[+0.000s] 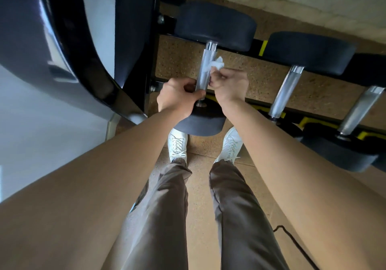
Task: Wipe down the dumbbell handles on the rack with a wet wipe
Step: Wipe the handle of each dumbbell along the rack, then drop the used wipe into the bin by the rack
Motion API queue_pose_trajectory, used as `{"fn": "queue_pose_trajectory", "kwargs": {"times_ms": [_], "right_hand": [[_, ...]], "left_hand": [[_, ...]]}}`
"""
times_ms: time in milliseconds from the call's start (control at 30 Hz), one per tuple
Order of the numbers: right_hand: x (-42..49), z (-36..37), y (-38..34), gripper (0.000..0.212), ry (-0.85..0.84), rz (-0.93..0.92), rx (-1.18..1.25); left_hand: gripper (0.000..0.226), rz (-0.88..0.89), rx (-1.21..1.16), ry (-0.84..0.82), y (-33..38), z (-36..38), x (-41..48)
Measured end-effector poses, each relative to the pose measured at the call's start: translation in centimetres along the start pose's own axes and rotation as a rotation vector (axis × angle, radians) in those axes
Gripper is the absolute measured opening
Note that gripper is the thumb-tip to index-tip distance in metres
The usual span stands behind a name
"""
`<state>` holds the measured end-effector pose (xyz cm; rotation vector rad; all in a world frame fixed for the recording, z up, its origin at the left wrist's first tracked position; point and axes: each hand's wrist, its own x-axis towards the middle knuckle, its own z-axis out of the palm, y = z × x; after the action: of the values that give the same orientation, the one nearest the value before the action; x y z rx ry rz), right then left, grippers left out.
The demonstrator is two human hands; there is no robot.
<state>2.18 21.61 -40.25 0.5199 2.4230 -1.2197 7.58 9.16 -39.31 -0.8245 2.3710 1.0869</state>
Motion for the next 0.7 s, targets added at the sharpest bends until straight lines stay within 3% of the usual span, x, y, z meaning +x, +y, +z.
{"fn": "queue_pose_trajectory", "kwargs": {"times_ms": [100,200,300,367,567,700], "right_hand": [[-1.6,-1.1,1.3,0.045,-0.137,-0.162,-0.232],[-2.7,-2.6,1.9,0.032,-0.343,-0.254,-0.380],[-3.3,-3.9,1.6,0.044,-0.456,-0.373,-0.459],[-4.3,-4.8,1.2,0.050,-0.455,-0.437,-0.427],[-8.3,-7.8,0.5,0.040,-0.453,-0.536,-0.380],[-11.0,-9.0,-0.1,0.025,-0.656,-0.528,-0.336]], "left_hand": [[0.034,0.001,0.000,0.008,-0.2,0.0,0.2],[0.028,0.006,-0.007,0.023,-0.2,0.0,0.1],[0.026,0.042,-0.021,0.040,-0.2,0.0,-0.1],[0.031,0.062,-0.073,0.069,-0.6,-0.1,-0.8],[0.054,0.246,-0.213,0.199,-0.8,-1.7,-8.5],[0.051,0.248,-0.478,0.136,-1.0,-2.6,-15.0]]}}
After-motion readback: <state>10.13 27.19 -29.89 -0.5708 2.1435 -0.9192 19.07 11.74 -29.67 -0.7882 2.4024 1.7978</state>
